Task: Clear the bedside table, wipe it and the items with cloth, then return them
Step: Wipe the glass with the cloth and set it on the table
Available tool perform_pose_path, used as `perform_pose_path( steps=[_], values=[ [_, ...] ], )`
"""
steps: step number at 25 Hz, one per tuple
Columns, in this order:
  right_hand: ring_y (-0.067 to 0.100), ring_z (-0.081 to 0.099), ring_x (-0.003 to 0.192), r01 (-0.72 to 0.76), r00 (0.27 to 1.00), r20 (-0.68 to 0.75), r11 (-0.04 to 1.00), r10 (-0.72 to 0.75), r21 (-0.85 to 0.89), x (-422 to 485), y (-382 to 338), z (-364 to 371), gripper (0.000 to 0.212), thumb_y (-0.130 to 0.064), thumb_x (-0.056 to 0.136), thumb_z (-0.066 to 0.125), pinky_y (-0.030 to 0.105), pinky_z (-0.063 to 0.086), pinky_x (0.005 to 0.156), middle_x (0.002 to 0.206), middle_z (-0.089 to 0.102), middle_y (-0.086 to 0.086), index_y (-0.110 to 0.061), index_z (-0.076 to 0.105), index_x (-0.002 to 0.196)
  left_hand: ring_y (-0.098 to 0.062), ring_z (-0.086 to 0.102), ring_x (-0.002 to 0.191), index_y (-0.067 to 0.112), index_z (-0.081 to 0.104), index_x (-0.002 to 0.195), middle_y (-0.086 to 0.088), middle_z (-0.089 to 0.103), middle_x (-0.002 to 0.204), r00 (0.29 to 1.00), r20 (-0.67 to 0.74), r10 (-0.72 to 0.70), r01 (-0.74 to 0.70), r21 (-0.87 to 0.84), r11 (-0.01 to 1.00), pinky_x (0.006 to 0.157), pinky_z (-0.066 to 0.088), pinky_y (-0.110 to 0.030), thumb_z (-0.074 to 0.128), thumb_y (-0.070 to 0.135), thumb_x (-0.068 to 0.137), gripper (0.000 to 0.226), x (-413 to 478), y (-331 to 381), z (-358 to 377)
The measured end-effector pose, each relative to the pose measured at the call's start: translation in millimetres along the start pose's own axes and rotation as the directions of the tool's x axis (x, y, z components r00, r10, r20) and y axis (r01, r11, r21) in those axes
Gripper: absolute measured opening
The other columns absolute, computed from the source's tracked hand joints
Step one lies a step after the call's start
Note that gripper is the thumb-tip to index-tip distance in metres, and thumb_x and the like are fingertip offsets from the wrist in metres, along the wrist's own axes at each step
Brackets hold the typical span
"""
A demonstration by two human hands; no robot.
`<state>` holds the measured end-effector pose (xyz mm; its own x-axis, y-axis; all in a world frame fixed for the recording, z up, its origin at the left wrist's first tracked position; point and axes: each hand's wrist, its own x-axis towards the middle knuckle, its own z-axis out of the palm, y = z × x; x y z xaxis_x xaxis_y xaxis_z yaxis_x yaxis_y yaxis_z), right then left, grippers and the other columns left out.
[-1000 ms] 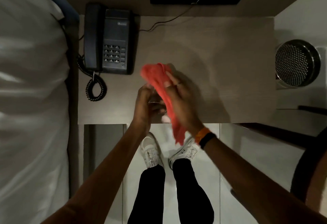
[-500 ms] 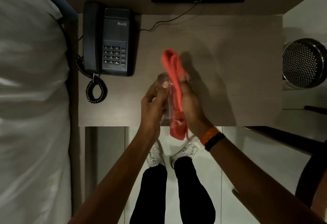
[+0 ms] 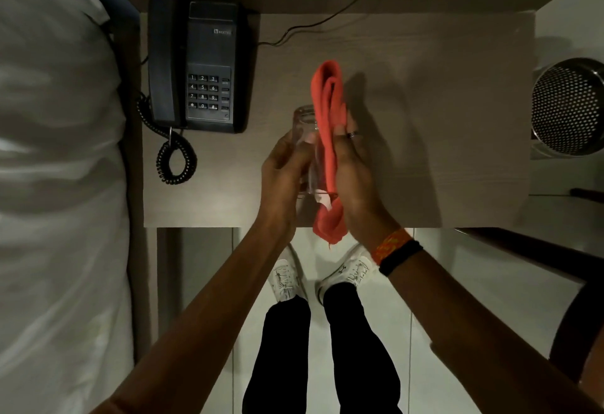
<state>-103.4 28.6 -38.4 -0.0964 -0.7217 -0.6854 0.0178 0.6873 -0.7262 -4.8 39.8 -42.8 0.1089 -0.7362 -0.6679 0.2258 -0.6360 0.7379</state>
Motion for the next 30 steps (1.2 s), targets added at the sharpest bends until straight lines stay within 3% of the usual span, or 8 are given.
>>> perform_pose_path(
  steps=[4,9,12,18,21,23,26,30],
  values=[
    [0.001,0.062,0.105,0.051,0.997,0.067,0.992,-0.043,-0.118,-32,17,12,0.053,-0.049,0.105,0.038,0.014,0.047,0.088,0.142,0.056,-0.005,-0.033,0.033,0.155,-0.032,0.065,0.101,0.008,0.065,0.126,-0.017,0.069,0.110,0.994,-0.104,-0.026,0.013,-0.119,0.993,0.082,0.051,-0.036,0.049,0.028,0.103,0.034,11,5,-5],
    [0.017,0.059,0.123,0.089,0.996,0.006,0.996,-0.089,-0.012,2,-6,3,0.053,-0.044,0.107,0.036,0.031,0.051,0.103,0.151,0.051,0.003,-0.028,0.028,0.157,-0.009,0.072,0.092,0.020,0.049,0.140,-0.002,0.069,0.115,0.998,-0.055,-0.026,0.024,-0.037,0.999,0.068,0.059,-0.022,0.040,0.032,0.109,0.035,-1,-3,3],
    [0.008,0.059,0.115,0.075,0.997,0.039,0.992,-0.071,-0.103,-32,12,8,0.052,-0.043,0.106,0.040,0.032,0.050,0.104,0.144,0.052,-0.006,-0.033,0.029,0.157,0.000,0.071,0.077,0.011,0.051,0.132,0.005,0.068,0.100,0.992,-0.129,-0.003,-0.001,-0.033,0.999,0.064,0.059,-0.019,0.042,0.032,0.108,0.032,11,6,4],
    [0.020,0.072,0.098,-0.020,1.000,0.001,0.999,0.020,0.048,-2,-6,2,0.047,-0.046,0.107,0.034,0.039,0.060,0.084,0.112,0.070,0.004,-0.021,0.051,0.142,-0.024,0.074,0.099,0.015,0.054,0.137,-0.006,0.074,0.110,0.997,-0.031,-0.070,0.069,-0.035,0.997,0.083,0.061,-0.038,0.053,0.036,0.103,0.040,-11,-11,0],
    [0.007,0.069,0.106,0.018,1.000,-0.007,0.999,-0.018,-0.032,-21,10,8,0.048,-0.045,0.106,0.038,0.029,0.058,0.093,0.130,0.062,0.000,-0.027,0.041,0.151,-0.012,0.071,0.094,0.022,0.040,0.144,0.003,0.070,0.103,0.990,-0.143,-0.005,0.004,-0.008,1.000,0.082,0.059,-0.034,0.042,0.038,0.107,0.040,4,-5,1],
    [0.016,0.060,0.125,-0.018,1.000,-0.006,0.997,0.018,-0.076,-34,18,11,0.051,-0.047,0.105,0.039,0.041,0.050,0.110,0.145,0.054,0.002,-0.030,0.036,0.154,-0.004,0.070,0.080,0.016,0.040,0.141,0.003,0.068,0.098,0.991,-0.130,0.016,-0.015,0.010,1.000,0.070,0.059,-0.025,0.043,0.033,0.107,0.038,9,-2,2],
    [0.026,0.066,0.119,-0.068,0.998,-0.004,0.997,0.069,0.039,-11,4,0,0.049,-0.049,0.106,0.037,0.050,0.056,0.102,0.138,0.062,0.008,-0.025,0.045,0.148,-0.016,0.076,0.089,0.017,0.044,0.138,-0.012,0.071,0.114,0.999,-0.026,-0.028,0.029,0.011,1.000,0.068,0.061,-0.024,0.061,0.029,0.098,0.045,-6,-10,1],
    [0.018,0.064,0.116,-0.031,0.999,0.016,1.000,0.030,0.000,-20,11,1,0.049,-0.044,0.106,0.039,0.031,0.057,0.091,0.137,0.060,-0.002,-0.028,0.039,0.152,-0.019,0.074,0.099,0.020,0.062,0.128,-0.003,0.074,0.113,1.000,-0.018,0.012,-0.012,0.009,1.000,0.078,0.061,-0.030,0.051,0.031,0.104,0.029,4,-7,-9]
  ],
)
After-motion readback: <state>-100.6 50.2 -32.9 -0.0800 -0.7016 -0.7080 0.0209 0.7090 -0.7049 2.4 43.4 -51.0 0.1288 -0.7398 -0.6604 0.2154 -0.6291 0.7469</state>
